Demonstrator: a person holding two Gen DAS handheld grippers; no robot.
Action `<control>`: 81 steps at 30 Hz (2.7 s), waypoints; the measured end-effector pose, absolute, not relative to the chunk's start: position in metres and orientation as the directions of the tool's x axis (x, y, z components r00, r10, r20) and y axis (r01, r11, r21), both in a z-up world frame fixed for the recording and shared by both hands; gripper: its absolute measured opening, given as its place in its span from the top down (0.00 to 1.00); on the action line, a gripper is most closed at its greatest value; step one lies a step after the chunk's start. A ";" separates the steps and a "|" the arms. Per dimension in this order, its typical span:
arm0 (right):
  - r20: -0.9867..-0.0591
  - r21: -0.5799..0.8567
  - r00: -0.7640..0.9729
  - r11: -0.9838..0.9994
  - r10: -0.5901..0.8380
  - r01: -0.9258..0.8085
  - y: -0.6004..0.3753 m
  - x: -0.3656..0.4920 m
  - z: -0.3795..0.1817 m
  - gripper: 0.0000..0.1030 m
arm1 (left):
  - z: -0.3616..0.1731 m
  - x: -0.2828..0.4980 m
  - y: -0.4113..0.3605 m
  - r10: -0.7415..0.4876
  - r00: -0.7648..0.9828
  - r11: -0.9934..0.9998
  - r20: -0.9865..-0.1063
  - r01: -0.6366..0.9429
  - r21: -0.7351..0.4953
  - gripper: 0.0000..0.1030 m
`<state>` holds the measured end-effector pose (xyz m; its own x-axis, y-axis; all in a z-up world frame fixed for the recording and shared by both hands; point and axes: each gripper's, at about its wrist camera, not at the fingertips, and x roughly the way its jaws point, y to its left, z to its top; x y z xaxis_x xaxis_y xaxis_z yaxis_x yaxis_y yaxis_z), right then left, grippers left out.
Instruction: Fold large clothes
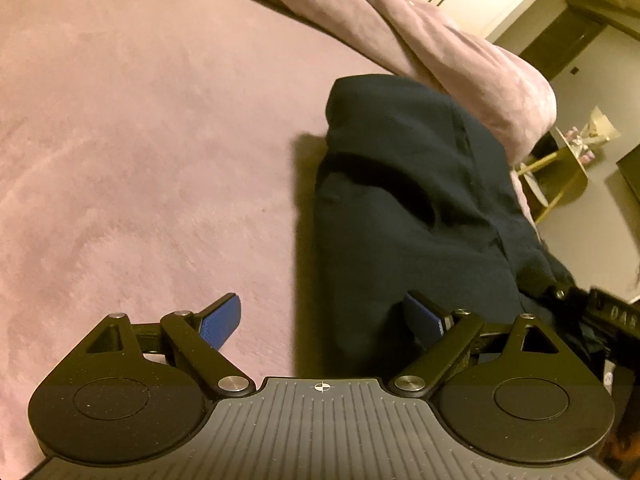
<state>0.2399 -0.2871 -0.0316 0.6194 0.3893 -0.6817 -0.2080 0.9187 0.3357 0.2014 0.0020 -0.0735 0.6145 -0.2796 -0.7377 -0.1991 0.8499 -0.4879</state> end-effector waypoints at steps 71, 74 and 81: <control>-0.556 0.008 0.831 1.000 0.005 0.000 -0.300 0.092 -0.065 0.46 | -0.065 0.124 -0.073 -0.268 0.687 0.950 -0.675 0.069 -0.306 0.02; -0.591 -0.045 0.807 0.999 -0.021 -0.008 -0.296 0.099 -0.086 0.45 | -0.075 0.135 -0.074 -0.329 0.636 0.927 -0.698 0.075 -0.368 0.02; -0.611 0.164 0.776 0.984 0.155 -0.067 -0.332 0.103 -0.055 0.23 | -0.074 0.163 -0.035 -0.485 0.553 0.831 -0.677 0.050 -0.554 0.03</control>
<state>0.1033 -0.3323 -0.0549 0.7762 0.1548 -0.6111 -0.0674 0.9842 0.1637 0.1626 -0.0349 -0.0737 0.5531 -0.4849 -0.6774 0.0495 0.8309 -0.5542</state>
